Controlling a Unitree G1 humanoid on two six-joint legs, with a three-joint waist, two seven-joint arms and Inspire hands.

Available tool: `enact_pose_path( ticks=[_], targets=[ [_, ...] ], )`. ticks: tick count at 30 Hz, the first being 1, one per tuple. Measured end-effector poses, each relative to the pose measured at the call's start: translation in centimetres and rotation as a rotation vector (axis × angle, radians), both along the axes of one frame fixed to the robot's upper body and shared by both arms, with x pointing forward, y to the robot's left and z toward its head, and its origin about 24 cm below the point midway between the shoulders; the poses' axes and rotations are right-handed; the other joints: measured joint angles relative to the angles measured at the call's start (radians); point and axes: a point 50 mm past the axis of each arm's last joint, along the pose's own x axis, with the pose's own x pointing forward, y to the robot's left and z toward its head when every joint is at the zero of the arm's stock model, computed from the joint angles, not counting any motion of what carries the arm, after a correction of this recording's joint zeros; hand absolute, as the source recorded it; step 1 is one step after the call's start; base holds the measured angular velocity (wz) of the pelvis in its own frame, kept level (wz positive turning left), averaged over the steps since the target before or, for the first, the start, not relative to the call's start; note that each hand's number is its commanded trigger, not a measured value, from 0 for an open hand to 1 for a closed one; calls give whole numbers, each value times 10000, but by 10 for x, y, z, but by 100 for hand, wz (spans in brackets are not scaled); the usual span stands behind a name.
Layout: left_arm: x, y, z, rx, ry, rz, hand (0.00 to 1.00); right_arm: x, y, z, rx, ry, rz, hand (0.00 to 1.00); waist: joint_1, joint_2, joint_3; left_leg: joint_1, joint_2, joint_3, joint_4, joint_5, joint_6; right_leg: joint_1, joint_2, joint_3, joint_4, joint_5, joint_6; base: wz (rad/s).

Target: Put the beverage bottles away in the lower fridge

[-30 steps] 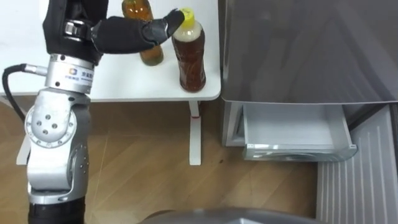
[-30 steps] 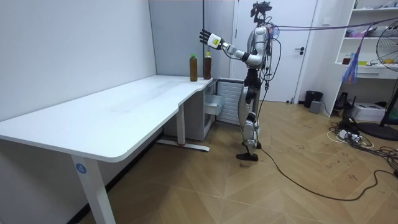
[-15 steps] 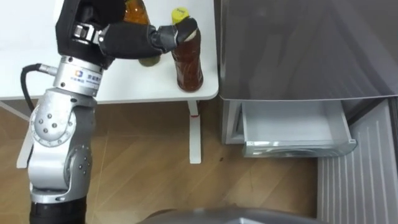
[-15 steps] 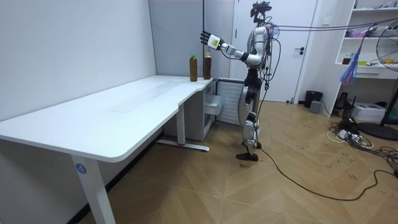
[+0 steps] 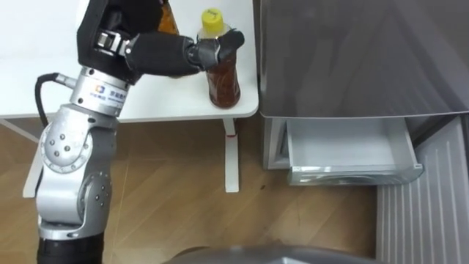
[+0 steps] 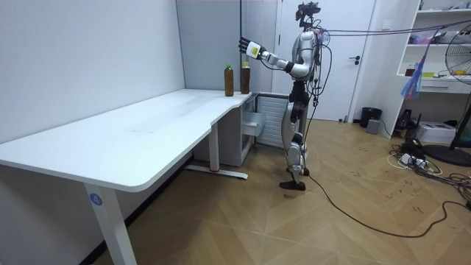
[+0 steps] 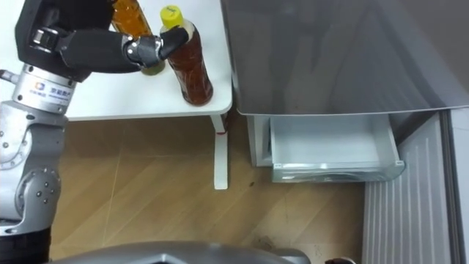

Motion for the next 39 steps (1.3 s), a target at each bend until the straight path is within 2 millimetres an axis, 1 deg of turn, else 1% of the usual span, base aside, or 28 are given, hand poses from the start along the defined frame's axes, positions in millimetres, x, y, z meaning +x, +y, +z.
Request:
enact_pose_path(
  ticks=[2,4,10,11,13,14,15,17,22,26,27,31,33,39],
  targets=[
    [1,1,-3,-6,151,26,0,0,0,0,-40,18,-11,0,13,-28,-2,22,1,20,1,0,0,22,3,17,8,0,0,-2],
    [3,2,-10,-20,567,81,0,-2,0,0,-44,54,-18,0,46,-57,10,130,3,52,-9,-1,1,107,5,23,10,0,0,-4],
    [7,5,-24,-18,1372,150,0,0,-1,1,-86,63,-24,0,77,-41,-35,149,57,165,-51,-4,0,92,33,105,142,2,-2,-3],
    [8,6,-29,-22,1592,179,0,2,-1,1,-55,38,8,0,90,-32,-33,154,79,219,-105,-4,0,76,54,183,137,12,-19,-11],
    [9,8,-37,-22,2068,223,0,3,0,1,45,23,25,0,89,28,-71,181,119,270,-143,-3,-6,69,84,200,137,27,-45,-8],
    [7,9,-44,-23,2399,259,0,3,0,1,64,61,13,0,78,11,-60,202,136,287,-158,4,-21,66,102,220,138,29,-48,-5],
    [5,10,-48,-16,2651,265,0,3,-1,1,41,108,-2,0,74,40,-76,204,147,292,-161,11,-34,57,113,228,138,30,-50,-4],
    [4,10,-52,-13,2867,242,0,2,-1,1,29,183,-24,0,78,46,-73,201,158,291,-160,25,-55,35,121,216,137,32,-54,0],
    [4,10,-52,-6,2927,197,0,1,-1,1,92,208,-96,0,87,77,-87,160,158,297,-147,35,-65,-11,121,227,139,33,-55,0],
    [3,10,-54,-10,3029,186,0,-2,-1,1,105,255,-185,0,72,63,-69,189,155,308,-148,35,-65,-4,115,230,123,33,-55,0],
    [3,10,-56,-80,3112,188,0,-2,-1,1,99,277,-187,0,67,71,-35,222,155,311,-142,35,-65,6,114,230,123,33,-55,0],
    [4,13,-67,-259,3611,245,0,-2,-1,1,91,256,-161,0,46,116,29,220,158,323,-142,35,-65,0,111,223,125,33,-55,0],
    [4,13,-70,-271,3786,278,0,-2,-1,1,90,270,-163,0,46,117,32,155,161,324,-144,35,-65,-49,112,222,129,33,-55,0],
    [4,13,-70,-357,3788,247,0,-2,-1,1,92,278,-165,0,39,106,39,138,161,324,-153,34,-65,-54,112,212,130,33,-55,0]
  ],
)
